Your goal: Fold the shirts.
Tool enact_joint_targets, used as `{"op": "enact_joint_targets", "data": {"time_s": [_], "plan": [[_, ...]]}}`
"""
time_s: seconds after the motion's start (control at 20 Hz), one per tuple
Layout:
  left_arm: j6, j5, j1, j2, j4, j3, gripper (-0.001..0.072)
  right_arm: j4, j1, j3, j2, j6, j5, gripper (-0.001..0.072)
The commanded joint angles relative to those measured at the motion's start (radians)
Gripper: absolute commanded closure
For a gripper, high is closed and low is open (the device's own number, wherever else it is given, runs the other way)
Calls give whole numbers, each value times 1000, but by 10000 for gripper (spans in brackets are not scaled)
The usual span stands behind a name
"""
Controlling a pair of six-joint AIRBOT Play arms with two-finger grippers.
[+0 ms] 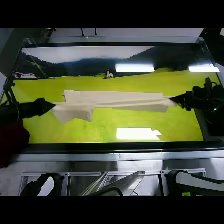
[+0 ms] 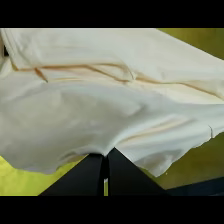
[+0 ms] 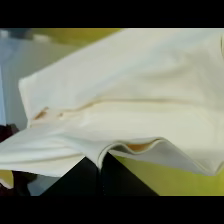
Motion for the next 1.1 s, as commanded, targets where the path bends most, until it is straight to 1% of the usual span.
{"op": "enact_joint_targets", "data": {"time_s": [0.0, 0.15, 0.25, 0.4, 0.7, 0.8, 0.95, 1.0, 1.05], "plan": [[49, 23, -19, -219, 5, 166, 695, 197, 8, 51, -122, -116, -64, 695], [67, 24, -101, -423, 8, 287, 695, 200, 61, 51, -242, -193, -69, 695], [78, 50, -150, -542, 10, 376, 695, 201, 97, 51, -301, -224, -113, 694], [74, 39, -193, -683, 38, 500, 695, 200, 117, 51, -351, -246, -154, 695], [73, 16, -210, -834, 64, 620, 695, 200, 117, 51, -361, -277, -208, 694], [73, -11, -210, -860, 64, 652, 695, 199, 117, 51, -361, -277, -209, 694], [73, -4, -211, -856, 64, 657, 693, 196, 117, 51, -361, -277, -201, 684], [74, 4, -210, -853, 64, 657, 691, 190, 114, 51, -359, -277, -201, 559], [74, 4, -209, -850, 64, 657, 565, 175, 105, 54, -353, -276, -199, 398]]}}
